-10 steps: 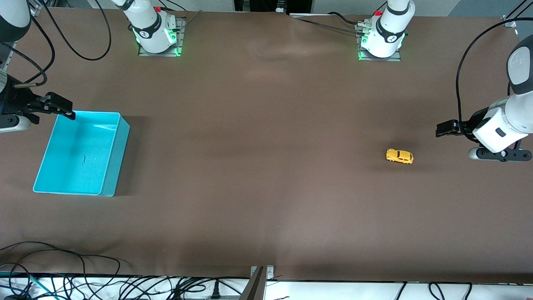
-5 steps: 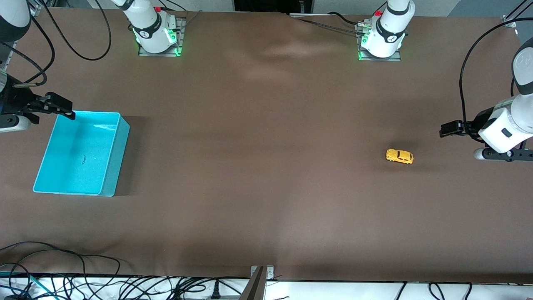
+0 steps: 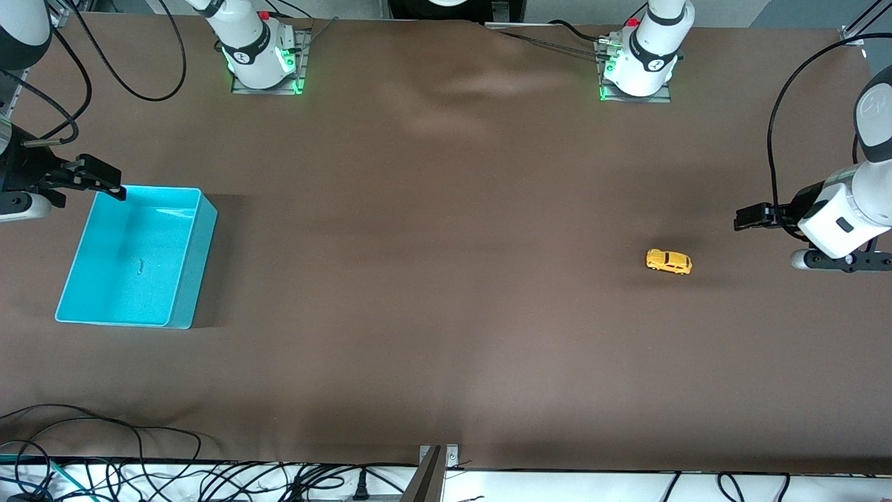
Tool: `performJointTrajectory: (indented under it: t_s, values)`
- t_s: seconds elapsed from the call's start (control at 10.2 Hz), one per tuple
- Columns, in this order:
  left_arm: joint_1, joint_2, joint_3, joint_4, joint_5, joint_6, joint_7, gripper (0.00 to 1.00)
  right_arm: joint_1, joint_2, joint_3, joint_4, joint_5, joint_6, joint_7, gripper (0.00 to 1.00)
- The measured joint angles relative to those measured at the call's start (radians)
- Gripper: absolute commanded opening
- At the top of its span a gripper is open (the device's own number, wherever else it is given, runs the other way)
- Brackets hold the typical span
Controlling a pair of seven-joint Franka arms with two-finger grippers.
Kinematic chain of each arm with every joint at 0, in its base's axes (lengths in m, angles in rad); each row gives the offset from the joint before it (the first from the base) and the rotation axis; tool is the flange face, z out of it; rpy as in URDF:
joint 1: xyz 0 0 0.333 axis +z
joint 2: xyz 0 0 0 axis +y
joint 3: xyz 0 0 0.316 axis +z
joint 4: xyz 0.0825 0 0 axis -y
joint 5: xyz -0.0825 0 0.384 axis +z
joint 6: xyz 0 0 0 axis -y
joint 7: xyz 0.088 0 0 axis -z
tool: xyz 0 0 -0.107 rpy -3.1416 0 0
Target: Wind up and store yellow beetle car
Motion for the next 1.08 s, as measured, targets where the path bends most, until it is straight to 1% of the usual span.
performJointTrajectory:
  t_s: [0.59,0.69,0.79,1.08]
  values:
    - [0.000,0.002,0.000,0.000,0.000,0.000,-0.004,1.00,0.000,0.000,0.000,-0.003,0.000,0.000,0.000,1.00]
    - [0.001,0.003,0.001,-0.001,0.000,-0.002,-0.028,1.00,0.000,0.000,0.000,-0.004,0.000,0.000,0.000,1.00]
    - [0.005,0.003,0.002,-0.008,0.000,-0.005,-0.090,1.00,0.000,0.000,0.000,-0.005,0.000,0.000,0.000,1.00]
    - [0.012,0.006,0.003,-0.047,-0.006,-0.001,-0.385,1.00,0.000,0.000,0.000,-0.008,0.000,0.001,0.000,1.00]
